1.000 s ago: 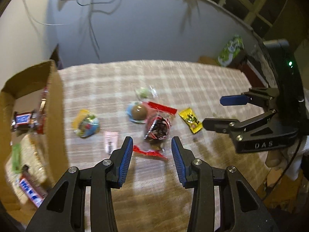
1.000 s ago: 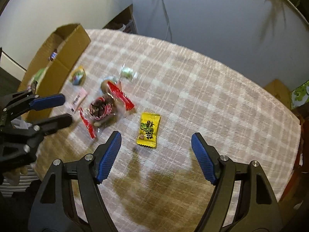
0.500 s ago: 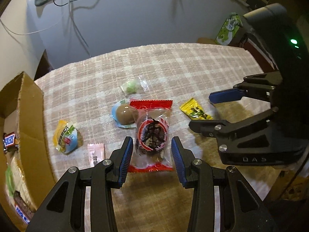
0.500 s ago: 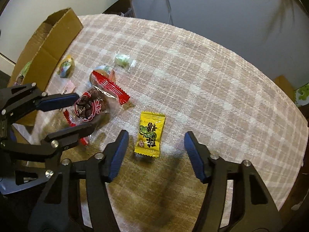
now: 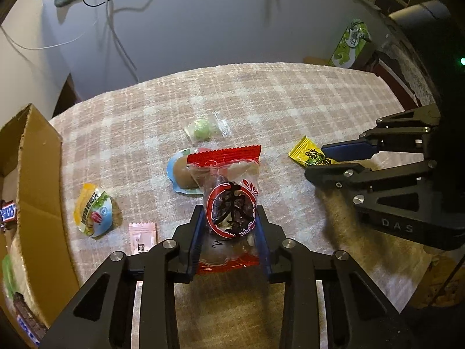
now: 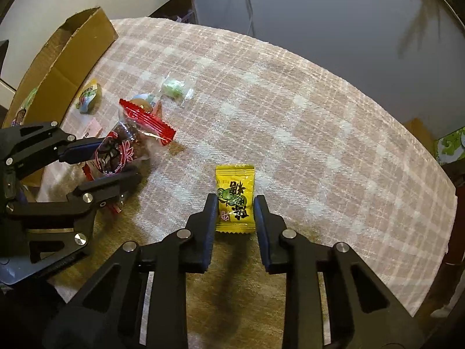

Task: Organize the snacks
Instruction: 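Carry both candies into the box and open both tools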

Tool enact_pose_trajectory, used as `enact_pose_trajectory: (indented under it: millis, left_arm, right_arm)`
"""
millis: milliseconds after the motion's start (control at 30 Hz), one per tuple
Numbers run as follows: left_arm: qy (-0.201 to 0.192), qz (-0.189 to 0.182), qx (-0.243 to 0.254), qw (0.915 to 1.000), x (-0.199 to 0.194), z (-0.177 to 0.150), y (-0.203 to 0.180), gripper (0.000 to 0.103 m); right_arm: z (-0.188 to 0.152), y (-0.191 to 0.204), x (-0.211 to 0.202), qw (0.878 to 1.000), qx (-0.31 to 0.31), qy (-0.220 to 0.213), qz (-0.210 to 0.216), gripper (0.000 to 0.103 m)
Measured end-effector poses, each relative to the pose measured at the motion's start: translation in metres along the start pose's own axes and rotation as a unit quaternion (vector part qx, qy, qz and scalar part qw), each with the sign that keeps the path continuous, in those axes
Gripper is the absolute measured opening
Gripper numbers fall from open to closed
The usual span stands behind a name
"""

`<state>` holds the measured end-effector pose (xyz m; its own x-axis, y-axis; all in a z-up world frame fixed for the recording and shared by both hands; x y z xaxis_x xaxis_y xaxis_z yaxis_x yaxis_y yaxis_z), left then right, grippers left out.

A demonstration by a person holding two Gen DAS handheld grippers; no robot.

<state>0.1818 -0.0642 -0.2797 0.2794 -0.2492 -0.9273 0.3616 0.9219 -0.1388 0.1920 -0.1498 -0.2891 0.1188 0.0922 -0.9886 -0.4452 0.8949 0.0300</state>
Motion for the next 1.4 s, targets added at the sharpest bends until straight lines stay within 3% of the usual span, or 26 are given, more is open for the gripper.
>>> enact_pose_trajectory:
  millis: [333,700,1400]
  left_arm:
    - [-0.032,-0.023,-0.023,0.9990,-0.035,-0.002,0.003,0.031]
    - [-0.074,-0.013,-0.072,0.9945,-0.087,-0.011,0.038,0.031]
    - [-0.113,0.050,-0.166,0.9784,-0.138,-0.049,0.143,0.031]
  right_arm:
    - [-0.011,-0.014,-0.026,1.000,0.013,-0.022,0.016,0.025]
    - [0.005,0.011,-0.084,0.997,-0.014,-0.070,0.026,0.025]
    - [0.101,0.144,-0.125,0.984,-0.115,-0.121,0.064,0.025]
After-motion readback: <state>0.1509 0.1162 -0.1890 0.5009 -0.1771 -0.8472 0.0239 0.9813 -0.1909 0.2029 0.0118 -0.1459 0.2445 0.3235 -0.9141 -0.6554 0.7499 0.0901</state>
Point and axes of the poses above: each gripper's, at about its wrist camera, not at the fingertips, and x roughly the way its jaws point, y to its left, z to its top, the point moved 5 cm from there along x, roughly the way its jaws point, and after that the axes turned 5 degrees about y, right-handed, at the moved point
